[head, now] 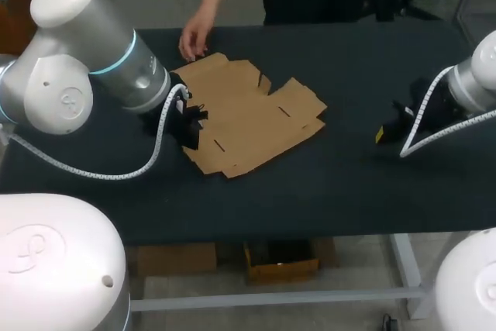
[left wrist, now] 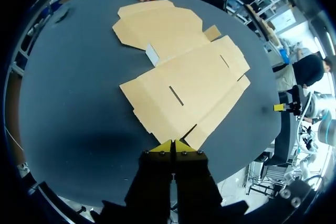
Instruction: Assemble the packaging by folding the flat box into shape, placing the metal phone stand inside, and closing the box properly
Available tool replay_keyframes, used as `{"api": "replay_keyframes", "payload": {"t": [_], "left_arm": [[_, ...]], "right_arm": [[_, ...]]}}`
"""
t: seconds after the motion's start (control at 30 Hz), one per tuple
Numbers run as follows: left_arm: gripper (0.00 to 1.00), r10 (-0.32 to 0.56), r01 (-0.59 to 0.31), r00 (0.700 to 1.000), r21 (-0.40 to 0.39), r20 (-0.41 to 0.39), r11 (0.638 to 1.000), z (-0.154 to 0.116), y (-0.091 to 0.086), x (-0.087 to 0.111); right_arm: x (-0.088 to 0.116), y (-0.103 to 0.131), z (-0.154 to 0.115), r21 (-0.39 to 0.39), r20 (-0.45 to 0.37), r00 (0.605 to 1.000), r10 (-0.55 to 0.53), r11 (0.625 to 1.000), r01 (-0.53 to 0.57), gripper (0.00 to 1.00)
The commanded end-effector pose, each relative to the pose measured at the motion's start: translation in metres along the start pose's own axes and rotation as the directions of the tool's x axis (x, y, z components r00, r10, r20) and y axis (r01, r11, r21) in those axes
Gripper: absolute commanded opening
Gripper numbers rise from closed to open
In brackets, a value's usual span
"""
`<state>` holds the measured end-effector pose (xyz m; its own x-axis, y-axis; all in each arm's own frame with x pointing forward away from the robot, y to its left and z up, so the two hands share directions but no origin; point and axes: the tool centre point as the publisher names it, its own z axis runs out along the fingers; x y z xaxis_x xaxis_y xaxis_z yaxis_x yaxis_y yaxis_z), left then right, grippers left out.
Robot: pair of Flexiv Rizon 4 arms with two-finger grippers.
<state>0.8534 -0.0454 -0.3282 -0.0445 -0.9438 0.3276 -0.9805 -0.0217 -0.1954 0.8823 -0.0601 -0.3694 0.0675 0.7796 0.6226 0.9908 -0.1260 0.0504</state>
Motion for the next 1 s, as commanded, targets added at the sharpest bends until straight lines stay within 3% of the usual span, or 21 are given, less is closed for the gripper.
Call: {"api": "replay_keyframes", "payload": {"t": [0.03,0.5,0.53,0.57,0.6,1.0], "left_arm": [[0.0,-0.001,0.001,1.0,0.004,0.003,1.0,0.0,0.001,0.0],[0.0,-0.001,0.001,1.0,0.004,0.003,1.0,0.0,0.001,0.0],[1.0,-0.078,0.077,0.997,0.046,0.005,0.996,-0.016,0.019,-0.016],[1.0,-0.083,0.083,0.997,0.048,0.004,0.995,-0.017,0.02,-0.017],[1.0,-0.088,0.088,0.996,0.051,0.002,0.995,-0.018,0.021,-0.018],[1.0,-0.098,0.097,0.995,0.064,0.003,0.993,-0.025,0.022,-0.015]], "right_arm": [[-0.001,0.0,-0.001,0.002,-0.009,1.0,-0.001,1.0,0.001,0.0],[-0.001,0.0,-0.001,0.002,-0.009,1.0,-0.001,1.0,0.001,0.0],[-0.016,-0.007,-0.015,0.011,-0.01,1.0,-0.023,1.0,0.023,0.7],[-0.016,-0.008,-0.016,0.009,-0.01,1.0,-0.021,1.0,0.021,0.96],[-0.017,-0.008,-0.017,0.008,-0.01,1.0,-0.02,1.0,0.021,1.0],[-0.02,-0.013,-0.028,-0.007,-0.013,1.0,-0.026,1.0,0.025,1.0]]}}
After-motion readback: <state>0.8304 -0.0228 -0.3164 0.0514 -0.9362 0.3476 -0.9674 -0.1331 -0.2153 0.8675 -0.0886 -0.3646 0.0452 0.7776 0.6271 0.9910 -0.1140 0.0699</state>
